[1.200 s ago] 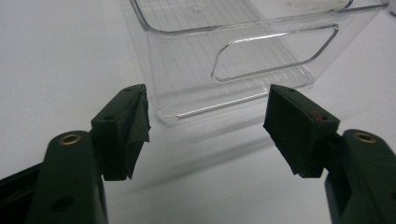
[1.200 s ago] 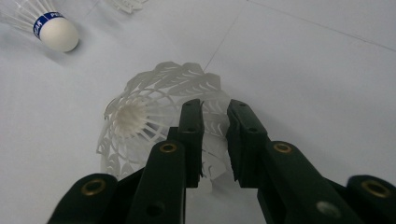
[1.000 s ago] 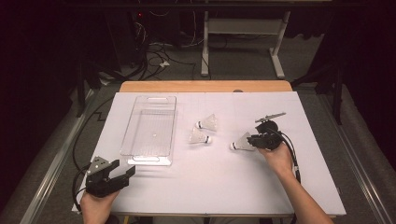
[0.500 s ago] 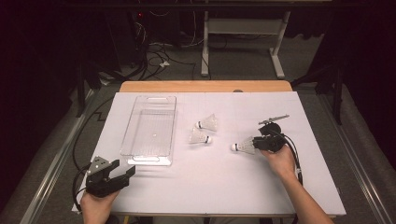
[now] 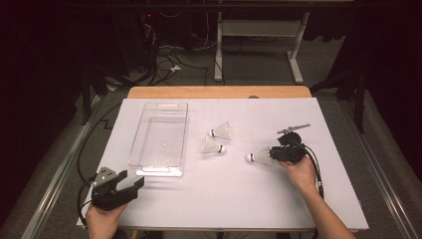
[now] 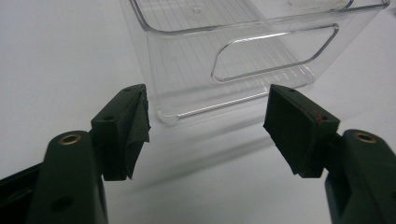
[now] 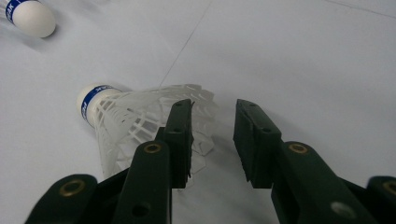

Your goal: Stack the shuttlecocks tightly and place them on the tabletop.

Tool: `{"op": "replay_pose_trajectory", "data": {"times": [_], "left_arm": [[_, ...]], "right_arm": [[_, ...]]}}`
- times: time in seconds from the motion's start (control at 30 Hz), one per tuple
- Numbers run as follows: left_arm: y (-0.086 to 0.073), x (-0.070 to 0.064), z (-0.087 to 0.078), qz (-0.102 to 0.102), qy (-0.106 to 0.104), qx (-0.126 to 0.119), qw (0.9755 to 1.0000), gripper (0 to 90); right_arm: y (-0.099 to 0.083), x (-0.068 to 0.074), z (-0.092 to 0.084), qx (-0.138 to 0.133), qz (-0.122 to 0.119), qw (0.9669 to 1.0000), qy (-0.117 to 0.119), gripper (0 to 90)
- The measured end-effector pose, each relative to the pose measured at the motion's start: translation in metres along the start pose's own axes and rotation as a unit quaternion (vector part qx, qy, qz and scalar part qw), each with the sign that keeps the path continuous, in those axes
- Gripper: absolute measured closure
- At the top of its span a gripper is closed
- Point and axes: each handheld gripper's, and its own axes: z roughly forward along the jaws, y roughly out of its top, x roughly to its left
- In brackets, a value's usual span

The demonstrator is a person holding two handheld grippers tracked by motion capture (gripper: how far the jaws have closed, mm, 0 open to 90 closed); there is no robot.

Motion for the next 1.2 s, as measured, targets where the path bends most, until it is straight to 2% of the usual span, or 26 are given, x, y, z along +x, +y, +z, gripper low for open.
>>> {"op": "replay_pose_trajectory", "data": {"times": [0.53,0.87,1.2], "left_arm": [[0.0,0.0,0.001,0.002,-0.001,0.002,1.0,31.9],[0.0,0.0,0.001,0.002,-0.001,0.002,1.0,31.9],[0.0,-0.001,0.0,0.003,0.0,0.0,1.0,31.9]], "right_arm": [[-0.007,-0.005,-0.009,-0.012,0.008,0.9999,0.0,64.8],[-0.017,-0.007,-0.02,-0.03,0.013,0.9995,0.004,64.0],[-0.029,-0.003,-0.036,-0.055,0.011,0.9983,0.012,63.9]]}}
